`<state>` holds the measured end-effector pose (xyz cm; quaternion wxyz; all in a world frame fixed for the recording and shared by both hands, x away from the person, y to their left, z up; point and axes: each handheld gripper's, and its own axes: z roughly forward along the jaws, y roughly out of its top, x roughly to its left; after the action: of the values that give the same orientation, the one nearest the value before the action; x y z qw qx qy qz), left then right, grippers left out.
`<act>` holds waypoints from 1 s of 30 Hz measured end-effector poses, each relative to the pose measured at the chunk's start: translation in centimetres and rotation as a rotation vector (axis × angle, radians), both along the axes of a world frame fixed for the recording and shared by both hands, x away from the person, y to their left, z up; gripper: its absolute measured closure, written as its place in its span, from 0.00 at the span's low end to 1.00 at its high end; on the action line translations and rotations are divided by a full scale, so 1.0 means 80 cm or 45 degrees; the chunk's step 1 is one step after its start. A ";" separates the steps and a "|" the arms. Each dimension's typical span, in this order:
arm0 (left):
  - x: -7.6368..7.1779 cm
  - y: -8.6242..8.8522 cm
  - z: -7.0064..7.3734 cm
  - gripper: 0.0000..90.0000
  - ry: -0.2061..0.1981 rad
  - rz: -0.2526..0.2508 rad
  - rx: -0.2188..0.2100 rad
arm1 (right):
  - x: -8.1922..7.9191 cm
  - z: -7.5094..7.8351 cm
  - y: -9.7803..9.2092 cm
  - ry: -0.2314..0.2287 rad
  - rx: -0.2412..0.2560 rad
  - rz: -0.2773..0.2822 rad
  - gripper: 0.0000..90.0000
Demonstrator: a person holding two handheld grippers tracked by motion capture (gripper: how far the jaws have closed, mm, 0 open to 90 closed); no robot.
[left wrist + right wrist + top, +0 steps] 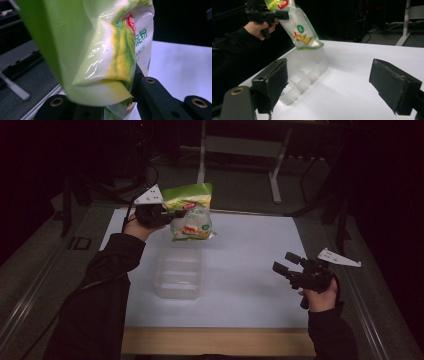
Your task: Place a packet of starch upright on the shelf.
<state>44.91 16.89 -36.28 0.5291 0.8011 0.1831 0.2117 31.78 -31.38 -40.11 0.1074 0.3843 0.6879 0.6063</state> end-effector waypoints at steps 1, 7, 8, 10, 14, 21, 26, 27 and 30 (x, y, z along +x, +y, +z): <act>0.004 0.002 -0.003 0.89 0.004 0.000 -0.002 | 0.000 0.000 -0.001 0.004 0.000 -0.002 0.17; 0.022 0.015 -0.023 0.89 0.036 0.000 0.006 | 0.000 -0.004 -0.008 0.021 0.006 -0.015 0.17; 0.024 0.017 -0.026 0.89 0.034 0.001 0.008 | 0.001 -0.006 -0.009 0.027 0.010 -0.017 0.17; 0.027 0.020 -0.033 0.89 0.046 0.003 0.005 | 0.002 -0.009 -0.011 0.034 -0.004 -0.021 0.20; 0.031 0.027 -0.046 0.89 0.071 0.010 0.014 | 0.004 -0.014 -0.011 0.045 0.015 -0.016 0.20; 0.035 0.029 -0.071 0.89 0.100 -0.001 0.078 | 0.004 -0.015 -0.010 0.045 0.000 -0.017 0.20; 0.039 0.034 -0.080 0.89 0.139 0.016 0.067 | 0.002 -0.017 -0.010 0.044 -0.008 -0.009 0.20; 0.039 0.035 -0.081 0.89 0.136 0.014 0.071 | 0.002 -0.018 -0.009 0.044 -0.011 -0.007 0.20; 0.040 0.034 -0.085 0.89 0.147 0.016 0.065 | 0.002 -0.020 -0.009 0.054 -0.005 -0.002 0.20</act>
<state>48.13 19.60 -43.08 0.4958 0.8240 0.2129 0.1731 31.94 -32.09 -41.74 0.0939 0.3974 0.6910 0.5965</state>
